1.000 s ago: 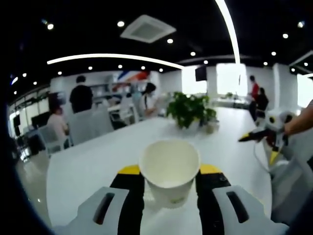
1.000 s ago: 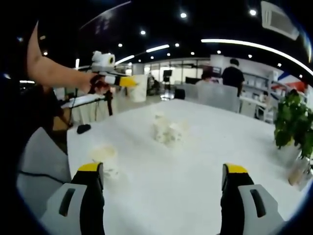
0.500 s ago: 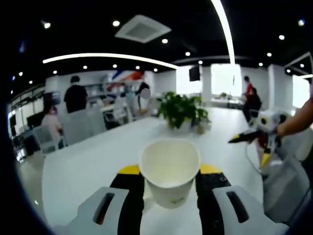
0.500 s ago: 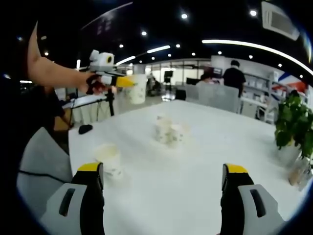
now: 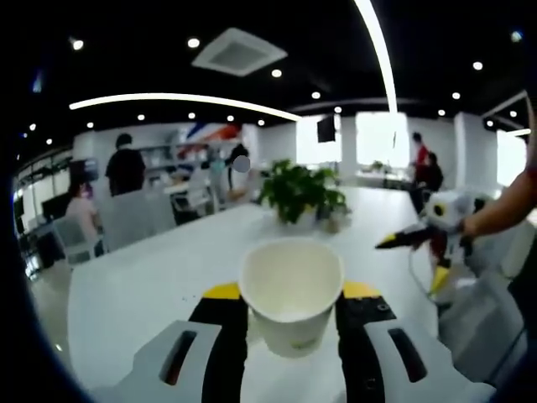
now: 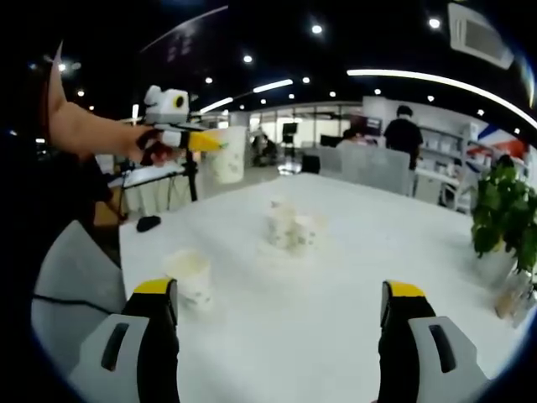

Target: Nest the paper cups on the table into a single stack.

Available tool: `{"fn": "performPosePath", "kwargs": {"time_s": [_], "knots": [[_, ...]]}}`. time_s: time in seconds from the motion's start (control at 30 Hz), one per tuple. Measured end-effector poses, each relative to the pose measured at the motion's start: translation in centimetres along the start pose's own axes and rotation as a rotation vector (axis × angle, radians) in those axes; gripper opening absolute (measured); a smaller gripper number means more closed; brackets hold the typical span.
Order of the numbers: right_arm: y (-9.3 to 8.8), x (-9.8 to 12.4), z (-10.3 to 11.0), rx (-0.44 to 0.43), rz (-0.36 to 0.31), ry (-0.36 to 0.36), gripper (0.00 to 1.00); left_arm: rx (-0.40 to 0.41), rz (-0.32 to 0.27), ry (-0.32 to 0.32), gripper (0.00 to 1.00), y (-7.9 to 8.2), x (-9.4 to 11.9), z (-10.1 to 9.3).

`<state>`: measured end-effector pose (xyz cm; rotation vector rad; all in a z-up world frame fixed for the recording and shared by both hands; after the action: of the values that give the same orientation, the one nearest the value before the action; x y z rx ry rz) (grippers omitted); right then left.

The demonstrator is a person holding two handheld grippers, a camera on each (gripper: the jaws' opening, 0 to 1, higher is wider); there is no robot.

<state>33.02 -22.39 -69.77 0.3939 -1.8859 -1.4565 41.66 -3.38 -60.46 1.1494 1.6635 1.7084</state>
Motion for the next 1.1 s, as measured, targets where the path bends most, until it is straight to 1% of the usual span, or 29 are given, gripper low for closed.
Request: {"fn": "performPosePath", "kwargs": {"time_s": [0.07, 0.27, 0.5, 0.57, 0.77, 0.83, 0.9, 1.0, 1.1], "knots": [[0.0, 0.0, 0.1, -0.003, 0.0, -0.001, 0.99, -0.023, 0.004, -0.002, 0.39, -0.1, 0.1, -0.7], [-0.1, 0.0, 0.3, -0.004, -0.002, 0.002, 0.99, -0.014, 0.002, -0.02, 0.39, -0.4, 0.3, -2.3], [0.0, 0.0, 0.5, -0.001, -0.004, 0.005, 0.99, -0.019, 0.003, -0.033, 0.39, -1.1, 0.5, -3.4], [0.1, 0.0, 0.5, -0.001, -0.004, 0.006, 0.99, -0.014, 0.0, -0.039, 0.39, -1.1, 0.8, -4.0], [0.0, 0.1, 0.6, 0.002, 0.001, 0.007, 0.99, -0.03, 0.001, -0.048, 0.38, -1.1, 1.2, -5.0], [-0.1, 0.1, 0.6, 0.002, 0.003, 0.006, 0.99, -0.021, -0.007, -0.051, 0.38, -1.0, 1.3, -5.3], [-0.1, 0.0, 0.7, -0.001, 0.002, 0.008, 0.99, -0.047, 0.0, -0.055, 0.39, -1.0, 1.4, -5.8], [0.0, 0.0, 0.9, 0.002, 0.002, 0.009, 0.99, -0.029, -0.007, -0.064, 0.39, -1.0, 1.5, -6.3], [0.1, -0.2, 1.0, 0.0, 0.0, 0.011, 0.99, -0.017, -0.018, -0.058, 0.39, -1.0, 1.6, -6.4]]}}
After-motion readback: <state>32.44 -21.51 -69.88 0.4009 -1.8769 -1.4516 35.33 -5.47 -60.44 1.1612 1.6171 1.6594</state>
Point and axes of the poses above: the point that each gripper's makers call its tool centre point, and the gripper's own axes: x roughly backward along the fingers, z roughly to its left, y roughly out of its top, the point moved 1 cm from there along x, roughly backward along the fingers, and after that the axes turned 6 degrees about x, right-handed, at the moved point
